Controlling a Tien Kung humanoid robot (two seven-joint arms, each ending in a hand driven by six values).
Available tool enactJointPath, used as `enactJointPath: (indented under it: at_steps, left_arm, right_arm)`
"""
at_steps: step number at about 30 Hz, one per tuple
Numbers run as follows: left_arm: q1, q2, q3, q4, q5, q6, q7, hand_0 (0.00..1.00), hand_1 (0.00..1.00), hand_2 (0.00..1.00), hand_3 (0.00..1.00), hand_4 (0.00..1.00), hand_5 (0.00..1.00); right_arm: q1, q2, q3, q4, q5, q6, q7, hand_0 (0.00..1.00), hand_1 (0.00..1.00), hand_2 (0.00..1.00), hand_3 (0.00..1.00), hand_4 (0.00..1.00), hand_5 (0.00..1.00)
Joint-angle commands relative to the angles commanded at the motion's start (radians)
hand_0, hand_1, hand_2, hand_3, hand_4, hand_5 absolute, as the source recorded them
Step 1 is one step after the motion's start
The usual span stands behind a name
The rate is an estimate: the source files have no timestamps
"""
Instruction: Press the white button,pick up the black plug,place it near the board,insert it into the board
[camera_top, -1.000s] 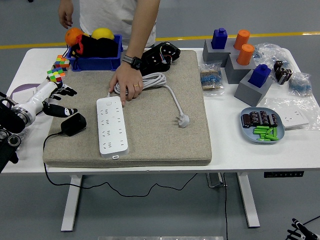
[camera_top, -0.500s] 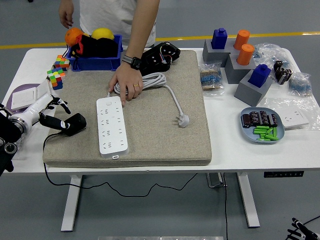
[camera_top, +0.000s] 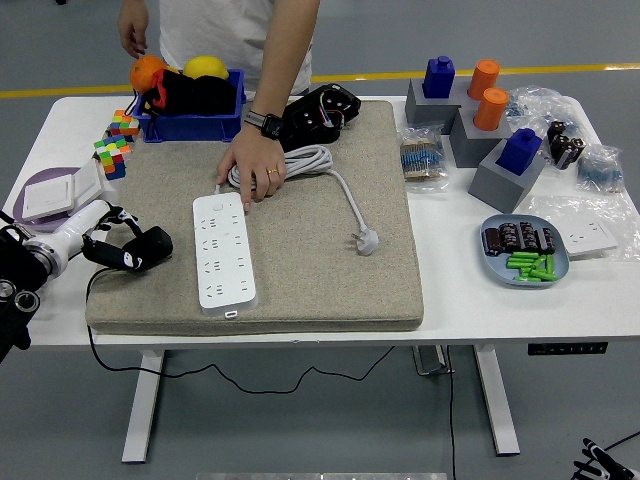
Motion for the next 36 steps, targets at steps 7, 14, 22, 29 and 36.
enactJointPath:
  at_steps: [7,14,22,29,36]
  left_arm:
    - [-0.016,-0.007,0.028,0.021,0.007,-0.004,0.017,0.783,0.801,0.742,0.466,0.972,0.002]
    - [-0.022,-0.008,0.037,0.03,0.004,0.003,0.021,0.664,0.605,0.519,0.501,0.856,0.002]
    - [-0.026,-0.01,0.05,0.033,-0.002,0.035,0.0,0.529,0.512,0.461,0.503,0.835,0.002]
    - [-0.03,-0.011,0.057,0.034,-0.005,0.056,-0.027,0.478,0.465,0.438,0.508,0.823,0.002]
    - [-0.038,-0.008,0.058,0.017,-0.021,0.063,-0.032,0.475,0.459,0.438,0.508,0.814,0.002]
  right_arm:
    - [0.002,0.0,0.002,0.001,0.0,-0.001,0.0,0.726,0.61,0.556,0.672,0.739,0.502]
    - [0.0,0.001,0.005,0.0,-0.003,-0.001,0.0,0.726,0.61,0.556,0.671,0.739,0.502]
    - [0.001,0.001,0.005,0.001,-0.004,-0.002,0.002,0.726,0.61,0.556,0.672,0.739,0.501]
    - [0.002,0.003,0.007,0.001,-0.002,-0.003,0.005,0.726,0.61,0.556,0.67,0.739,0.502]
    - [0.001,0.003,0.008,0.0,-0.002,-0.004,0.006,0.726,0.61,0.556,0.671,0.739,0.501]
